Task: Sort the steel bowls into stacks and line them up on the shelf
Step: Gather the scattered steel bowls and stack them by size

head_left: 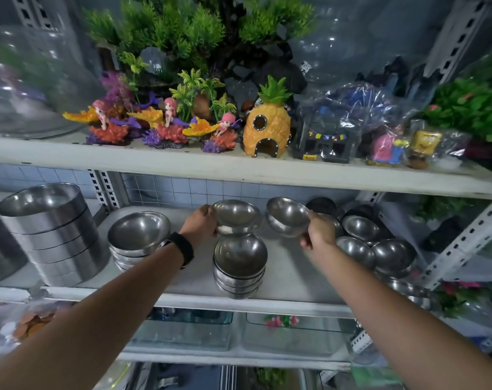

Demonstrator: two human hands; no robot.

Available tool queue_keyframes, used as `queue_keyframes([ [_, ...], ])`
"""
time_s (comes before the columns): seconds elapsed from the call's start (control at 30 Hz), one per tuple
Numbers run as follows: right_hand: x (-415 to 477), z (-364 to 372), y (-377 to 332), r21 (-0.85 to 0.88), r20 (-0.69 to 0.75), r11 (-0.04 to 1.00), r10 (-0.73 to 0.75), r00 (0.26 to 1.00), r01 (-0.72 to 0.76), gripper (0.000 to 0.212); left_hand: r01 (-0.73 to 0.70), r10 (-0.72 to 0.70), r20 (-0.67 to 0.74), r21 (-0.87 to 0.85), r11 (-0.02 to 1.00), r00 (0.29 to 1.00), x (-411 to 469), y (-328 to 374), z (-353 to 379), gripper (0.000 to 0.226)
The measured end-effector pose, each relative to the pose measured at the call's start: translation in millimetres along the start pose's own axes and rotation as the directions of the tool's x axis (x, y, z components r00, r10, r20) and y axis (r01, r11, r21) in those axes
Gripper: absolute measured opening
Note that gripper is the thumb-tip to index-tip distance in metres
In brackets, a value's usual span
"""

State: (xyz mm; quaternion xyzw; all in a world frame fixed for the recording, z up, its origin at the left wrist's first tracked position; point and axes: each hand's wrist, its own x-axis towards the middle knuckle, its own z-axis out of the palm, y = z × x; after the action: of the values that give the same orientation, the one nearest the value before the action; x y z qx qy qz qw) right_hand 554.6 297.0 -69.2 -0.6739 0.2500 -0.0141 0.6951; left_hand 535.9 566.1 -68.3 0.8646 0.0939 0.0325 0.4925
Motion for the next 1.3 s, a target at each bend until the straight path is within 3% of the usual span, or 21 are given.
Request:
queue_keyframes([
  [0.13, -26, -8, -23, 0.057, 0.011, 0.998, -0.021, 1.000, 0.021, 0.019, -0.037, 0.036, 0.017, 0.049, 0.998, 0.999, -14, -2, -2, 0.038],
  [0.3, -52, 3, -36, 0.003, 0.077, 0.997, -0.072, 0.994, 0.072, 0.018, -0.114, 0.104, 0.074, 0.147, 0.983, 0.992, -30, -5, -3, 0.033],
  [0.43, -52, 17, -28, -0.051, 0.114, 0.993, -0.100, 0.988, 0.106, 0.020, -0.176, 0.149, 0.103, 0.347, 0.921, 0.984, -39, -5, 5, 0.021],
  [0.6, -57, 28, -16, -0.105, 0.178, 0.984, -0.126, 0.976, 0.146, 0.019, -0.199, 0.182, 0.081, 0.466, 0.862, 0.980, -45, -9, 14, 0.029],
  [0.77, -55, 40, -2, -0.184, 0.208, 0.966, -0.144, 0.968, 0.183, 0.016, -0.147, 0.145, 0.039, 0.442, 0.885, 0.989, -44, -13, 15, 0.046],
  [0.97, -49, 49, 17, -0.238, 0.239, 0.945, -0.166, 0.957, 0.224, 0.026, -0.142, 0.132, 0.052, 0.429, 0.892, 0.990, -46, -24, 14, 0.035],
  [1.03, -47, 51, 23, -0.261, 0.243, 0.943, -0.145, 0.959, 0.209, 0.027, -0.122, 0.116, 0.038, 0.371, 0.921, 0.993, -51, -25, 12, 0.031],
  [1.3, -44, 60, 38, -0.324, 0.242, 0.918, -0.155, 0.958, 0.230, 0.030, -0.032, 0.034, -0.014, 0.143, 0.989, 0.999, -54, -34, 16, 0.050],
])
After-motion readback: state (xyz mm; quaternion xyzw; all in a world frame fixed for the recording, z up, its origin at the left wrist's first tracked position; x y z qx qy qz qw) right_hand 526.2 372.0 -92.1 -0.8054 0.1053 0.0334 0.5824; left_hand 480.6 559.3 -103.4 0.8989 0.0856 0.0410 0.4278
